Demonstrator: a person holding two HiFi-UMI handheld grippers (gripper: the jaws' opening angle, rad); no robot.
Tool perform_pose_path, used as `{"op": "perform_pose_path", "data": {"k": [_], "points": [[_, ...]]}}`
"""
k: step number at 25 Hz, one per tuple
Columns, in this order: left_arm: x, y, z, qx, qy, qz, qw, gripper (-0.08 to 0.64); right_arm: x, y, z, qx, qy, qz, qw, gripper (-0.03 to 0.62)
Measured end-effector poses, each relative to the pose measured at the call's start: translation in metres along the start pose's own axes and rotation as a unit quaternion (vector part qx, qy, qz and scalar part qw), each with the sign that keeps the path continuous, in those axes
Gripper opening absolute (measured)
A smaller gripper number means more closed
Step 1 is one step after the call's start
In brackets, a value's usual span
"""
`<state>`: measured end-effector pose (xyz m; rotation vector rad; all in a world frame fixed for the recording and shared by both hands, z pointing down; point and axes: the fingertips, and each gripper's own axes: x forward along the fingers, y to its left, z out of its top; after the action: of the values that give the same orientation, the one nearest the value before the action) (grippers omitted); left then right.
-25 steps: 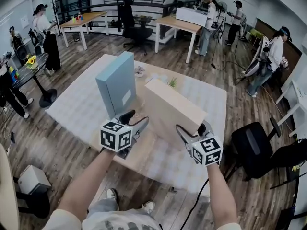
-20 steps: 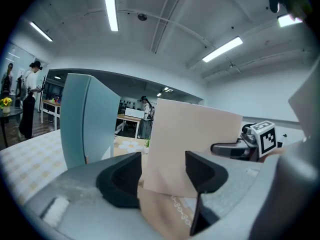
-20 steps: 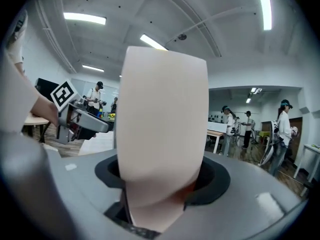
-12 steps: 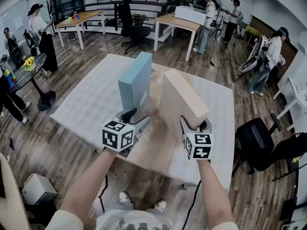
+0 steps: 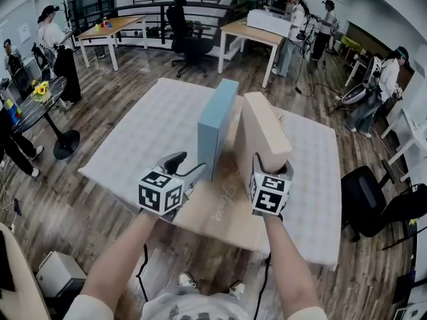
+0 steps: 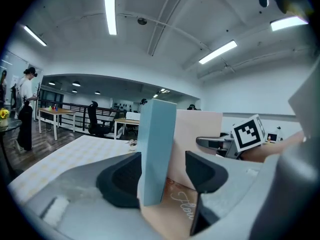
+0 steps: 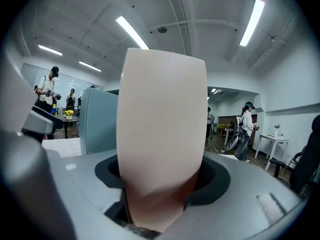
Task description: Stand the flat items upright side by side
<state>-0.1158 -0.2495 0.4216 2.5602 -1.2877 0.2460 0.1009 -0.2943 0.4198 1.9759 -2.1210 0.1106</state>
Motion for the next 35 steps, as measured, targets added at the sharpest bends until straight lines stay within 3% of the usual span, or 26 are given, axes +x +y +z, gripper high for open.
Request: {"op": "perform_pose_path", "data": {"k": [12,19,23,26,30,35], "points": [[0.007,0.042,0.008,0.002,0.001,-0.037,0.9993,0.282,0.036,0.049,0.012,0.04,0.008,-0.085,0.996,0.307],[0.014,0.047,0.009,0.007,0.005,-0.053,0.9986,0.284,0.051,0.057,0.013,0.055,0.001,-0.109,0.993,0.317],[0.025,0.043,0.01,0.01,0.007,-0.063,0.9979,0.284,0.051,0.06,0.015,0.063,0.006,-0.102,0.993,0.333],[0.033,0.037,0.012,0.013,0.004,-0.074,0.9972,0.282,0.05,0.062,0.015,0.068,0.013,-0.068,0.995,0.336],[0.039,0.031,0.019,0.023,0.003,-0.097,0.995,0.282,0.038,0.072,0.02,0.052,0.004,0.032,0.998,0.345],[0.043,0.023,0.02,0.047,0.014,-0.132,0.99,0.282,0.007,0.075,0.013,-0.025,0.008,0.188,0.982,0.357]]}}
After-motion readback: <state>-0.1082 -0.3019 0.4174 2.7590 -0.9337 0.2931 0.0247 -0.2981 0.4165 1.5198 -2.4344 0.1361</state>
